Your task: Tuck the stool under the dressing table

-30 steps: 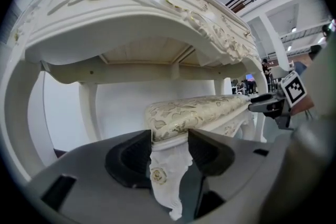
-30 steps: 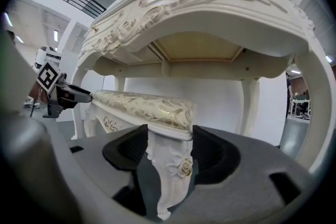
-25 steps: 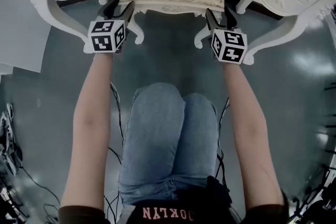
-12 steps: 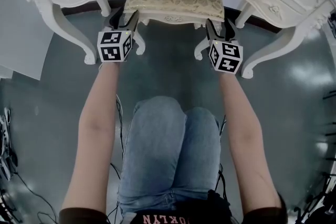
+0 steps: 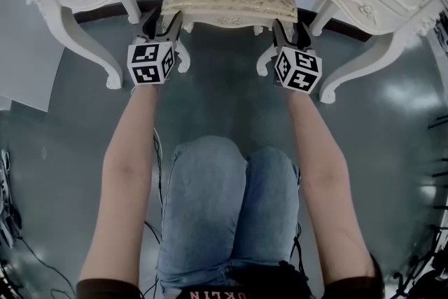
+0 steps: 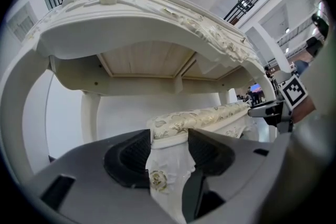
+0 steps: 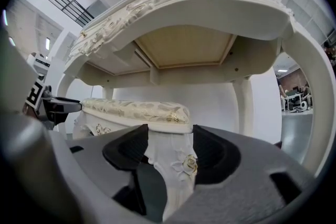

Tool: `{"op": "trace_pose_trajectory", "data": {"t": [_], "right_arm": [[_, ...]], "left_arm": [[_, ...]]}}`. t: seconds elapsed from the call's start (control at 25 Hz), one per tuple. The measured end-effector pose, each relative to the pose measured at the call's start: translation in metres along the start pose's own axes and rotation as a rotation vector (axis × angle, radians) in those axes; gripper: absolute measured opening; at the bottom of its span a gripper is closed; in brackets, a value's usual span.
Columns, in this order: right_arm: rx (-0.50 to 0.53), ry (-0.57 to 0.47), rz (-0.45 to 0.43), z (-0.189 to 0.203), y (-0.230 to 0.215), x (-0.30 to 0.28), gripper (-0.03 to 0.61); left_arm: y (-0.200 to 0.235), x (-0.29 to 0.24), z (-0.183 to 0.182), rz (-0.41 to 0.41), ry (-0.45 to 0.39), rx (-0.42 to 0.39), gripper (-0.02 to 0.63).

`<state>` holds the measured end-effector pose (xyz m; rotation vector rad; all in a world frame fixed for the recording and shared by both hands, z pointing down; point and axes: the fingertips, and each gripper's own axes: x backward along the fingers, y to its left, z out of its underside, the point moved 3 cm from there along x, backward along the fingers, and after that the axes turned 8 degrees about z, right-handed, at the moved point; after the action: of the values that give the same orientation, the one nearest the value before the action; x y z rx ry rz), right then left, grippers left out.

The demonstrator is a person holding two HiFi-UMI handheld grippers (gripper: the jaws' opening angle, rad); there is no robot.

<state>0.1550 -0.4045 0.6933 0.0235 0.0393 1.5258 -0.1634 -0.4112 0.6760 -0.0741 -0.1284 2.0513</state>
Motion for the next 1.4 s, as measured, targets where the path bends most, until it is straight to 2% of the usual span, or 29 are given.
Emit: {"op": "trace_pose_trajectory", "data": {"t": [0.24,0.28,0.4,0.56,0.72,0.8,0.88,0.96,1.0,1.04,1.08,1.2,1.4], "right_arm": [[0.073,0.011,-0.006,-0.004,0.005,0.000,0.243],[0.093,0.005,-0.020,-0.006,0.008,0.002,0.275],[0.126,-0.014,-0.062,-0.009,0.015,0.010,0.295],[0.123,-0.028,-0.060,-0.012,0.012,0.021,0.295],[0.120,-0.036,-0.087,-0.012,0.012,0.039,0.295],[0.118,-0.043,-0.095,-0.015,0.010,0.049,0.263],[0.125,-0.044,-0.096,-0.017,0.009,0.057,0.175],[0.137,-0.042,-0.103,-0.020,0.010,0.066,0.059],[0.144,-0.044,-0.116,-0.021,0.013,0.070,0.024],[0.153,-0.046,-0.134,-0.023,0.017,0.075,0.001],[0.165,-0.047,-0.152,-0.024,0.022,0.080,0.000],[0.179,-0.047,-0.185,-0.029,0.033,0.090,0.000],[0.148,-0.041,-0.200,-0.038,0.039,0.090,-0.001]], "left_arm": [[0.004,0.001,-0.001,-0.012,0.028,0.000,0.213],[0.005,0.003,-0.002,-0.025,0.024,0.014,0.213],[0.009,0.015,-0.004,-0.053,-0.006,0.076,0.213],[0.001,0.024,-0.013,-0.026,-0.021,0.037,0.213],[-0.011,0.033,-0.014,0.004,-0.018,0.045,0.213],[-0.022,0.037,-0.011,0.041,0.003,0.037,0.212],[-0.031,0.042,-0.012,0.067,0.001,0.041,0.210],[-0.037,0.051,-0.014,0.067,-0.008,0.060,0.189],[-0.038,0.057,-0.015,0.058,-0.007,0.069,0.150],[-0.040,0.063,-0.016,0.046,-0.003,0.074,0.074],[-0.041,0.068,-0.016,0.038,0.001,0.077,0.025],[-0.045,0.078,-0.018,0.035,0.005,0.087,0.011],[-0.048,0.079,-0.031,0.044,0.000,0.084,0.006]]}}
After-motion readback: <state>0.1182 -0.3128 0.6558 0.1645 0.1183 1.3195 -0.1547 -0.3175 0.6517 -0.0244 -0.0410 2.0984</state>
